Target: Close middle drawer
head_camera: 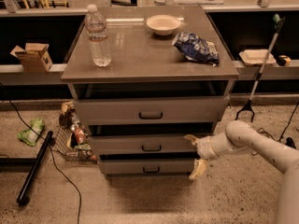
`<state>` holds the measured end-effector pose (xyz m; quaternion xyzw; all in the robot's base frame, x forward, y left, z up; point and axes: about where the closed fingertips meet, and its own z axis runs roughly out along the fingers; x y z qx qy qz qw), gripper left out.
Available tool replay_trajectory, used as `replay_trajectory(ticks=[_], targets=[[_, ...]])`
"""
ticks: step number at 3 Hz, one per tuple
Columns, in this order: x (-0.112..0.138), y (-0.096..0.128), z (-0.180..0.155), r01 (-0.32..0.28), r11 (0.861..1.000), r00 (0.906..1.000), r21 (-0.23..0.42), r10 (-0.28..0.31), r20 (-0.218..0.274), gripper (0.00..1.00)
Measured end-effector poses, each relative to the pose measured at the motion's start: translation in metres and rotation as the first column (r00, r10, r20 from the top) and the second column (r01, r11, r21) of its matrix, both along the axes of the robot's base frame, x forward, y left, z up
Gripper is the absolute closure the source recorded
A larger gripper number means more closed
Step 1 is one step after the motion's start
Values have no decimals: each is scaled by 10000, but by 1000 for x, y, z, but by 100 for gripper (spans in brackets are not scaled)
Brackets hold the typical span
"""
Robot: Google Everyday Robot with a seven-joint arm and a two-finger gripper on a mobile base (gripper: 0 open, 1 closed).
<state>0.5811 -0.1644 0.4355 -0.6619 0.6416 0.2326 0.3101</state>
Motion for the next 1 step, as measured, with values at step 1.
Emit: replay_trajectory(ticks=[1], targets=[[-10,-6,25,-323,9987,9989,390,309,350,0]])
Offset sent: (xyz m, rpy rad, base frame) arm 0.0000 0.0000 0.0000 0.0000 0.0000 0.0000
